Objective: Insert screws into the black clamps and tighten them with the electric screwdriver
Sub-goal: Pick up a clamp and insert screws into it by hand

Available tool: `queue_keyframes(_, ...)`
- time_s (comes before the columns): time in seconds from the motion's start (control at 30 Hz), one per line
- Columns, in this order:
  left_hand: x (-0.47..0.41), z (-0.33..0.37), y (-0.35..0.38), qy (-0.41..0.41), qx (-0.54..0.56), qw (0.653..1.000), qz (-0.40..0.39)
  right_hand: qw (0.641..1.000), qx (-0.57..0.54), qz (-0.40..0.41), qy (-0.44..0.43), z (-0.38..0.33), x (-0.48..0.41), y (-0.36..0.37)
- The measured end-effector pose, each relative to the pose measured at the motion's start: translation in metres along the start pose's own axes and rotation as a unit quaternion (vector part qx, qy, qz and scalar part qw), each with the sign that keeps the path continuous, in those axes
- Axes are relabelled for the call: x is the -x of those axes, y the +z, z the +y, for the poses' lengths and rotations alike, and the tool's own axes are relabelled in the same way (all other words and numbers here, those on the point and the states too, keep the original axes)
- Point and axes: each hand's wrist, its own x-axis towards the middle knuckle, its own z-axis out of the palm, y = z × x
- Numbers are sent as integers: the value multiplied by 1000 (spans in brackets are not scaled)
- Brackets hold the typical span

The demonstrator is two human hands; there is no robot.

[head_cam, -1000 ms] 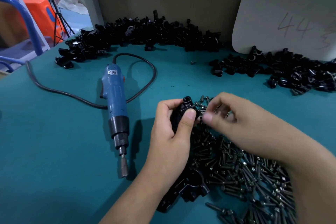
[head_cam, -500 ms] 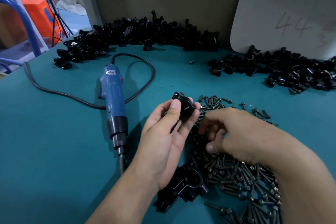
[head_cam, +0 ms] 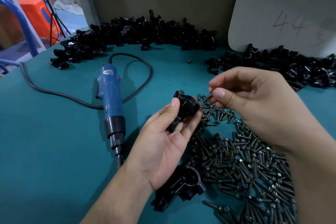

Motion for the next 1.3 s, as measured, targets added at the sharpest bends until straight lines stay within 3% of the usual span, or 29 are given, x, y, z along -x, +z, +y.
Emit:
queue_keyframes(0.37, 1, 0, -1, -12, -59, 998, -15, 994, 93, -47, -25, -2, 0, 7)
queue_keyframes(0.8, -1, -3, 0, -8, -90, 996, -5, 980, 190, -19, 56, -3, 2, 6)
queue_keyframes(1.3, -4, -4, -5, -4, -162, 985, -62, 945, 303, -100, 70, -5, 3, 10)
